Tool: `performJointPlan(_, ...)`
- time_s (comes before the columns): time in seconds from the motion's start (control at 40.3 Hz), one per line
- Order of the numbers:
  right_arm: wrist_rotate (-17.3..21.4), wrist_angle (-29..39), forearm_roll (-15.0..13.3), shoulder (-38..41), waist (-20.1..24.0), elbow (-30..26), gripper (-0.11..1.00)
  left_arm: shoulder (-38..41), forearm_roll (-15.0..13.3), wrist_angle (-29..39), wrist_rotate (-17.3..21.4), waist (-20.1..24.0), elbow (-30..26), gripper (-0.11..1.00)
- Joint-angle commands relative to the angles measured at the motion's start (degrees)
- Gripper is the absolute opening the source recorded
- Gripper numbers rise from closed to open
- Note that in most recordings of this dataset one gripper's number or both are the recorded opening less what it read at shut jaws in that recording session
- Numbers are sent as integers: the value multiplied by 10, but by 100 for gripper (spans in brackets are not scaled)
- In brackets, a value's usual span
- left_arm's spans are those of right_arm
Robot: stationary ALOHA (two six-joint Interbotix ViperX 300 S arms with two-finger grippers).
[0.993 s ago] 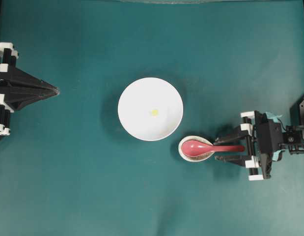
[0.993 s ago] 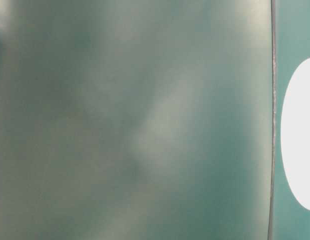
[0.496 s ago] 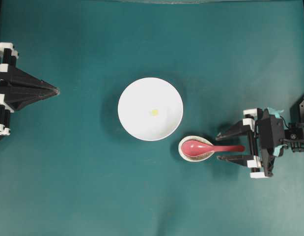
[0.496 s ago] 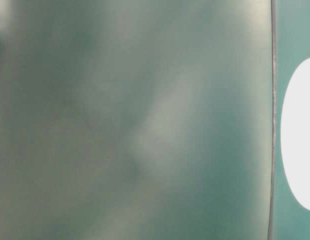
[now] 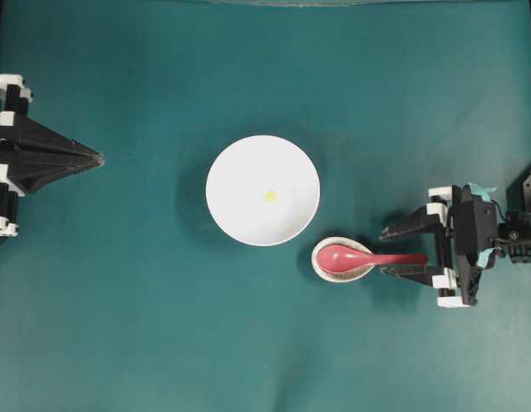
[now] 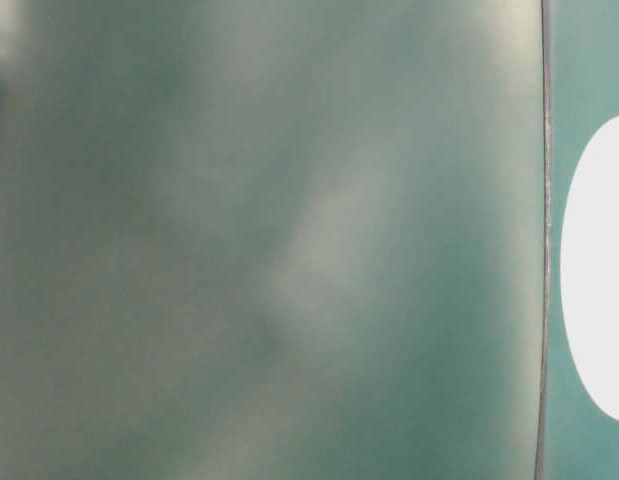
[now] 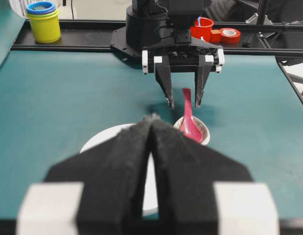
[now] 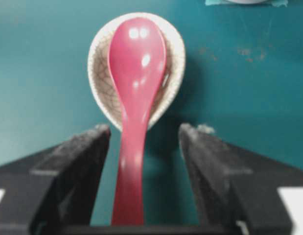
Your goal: Scoop the yellow hexagonal prism block from the bowl with a spoon using the right arm.
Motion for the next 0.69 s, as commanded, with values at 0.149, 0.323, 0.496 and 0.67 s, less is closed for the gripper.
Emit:
performJointPlan(0.149, 10, -4, 1, 14, 1, -6, 62, 5, 1, -2, -1, 1, -11, 1)
performJointPlan(0.323, 16, -5, 1, 27, 1, -9, 62, 5, 2, -2, -1, 1, -10, 1)
performJointPlan(0.496, 17, -6, -1, 28, 1, -11, 62, 5, 2, -2, -1, 1, -10, 1)
performJointPlan(0.67, 16, -5, -2, 29, 1, -11, 62, 5, 1, -2, -1, 1, -10, 1)
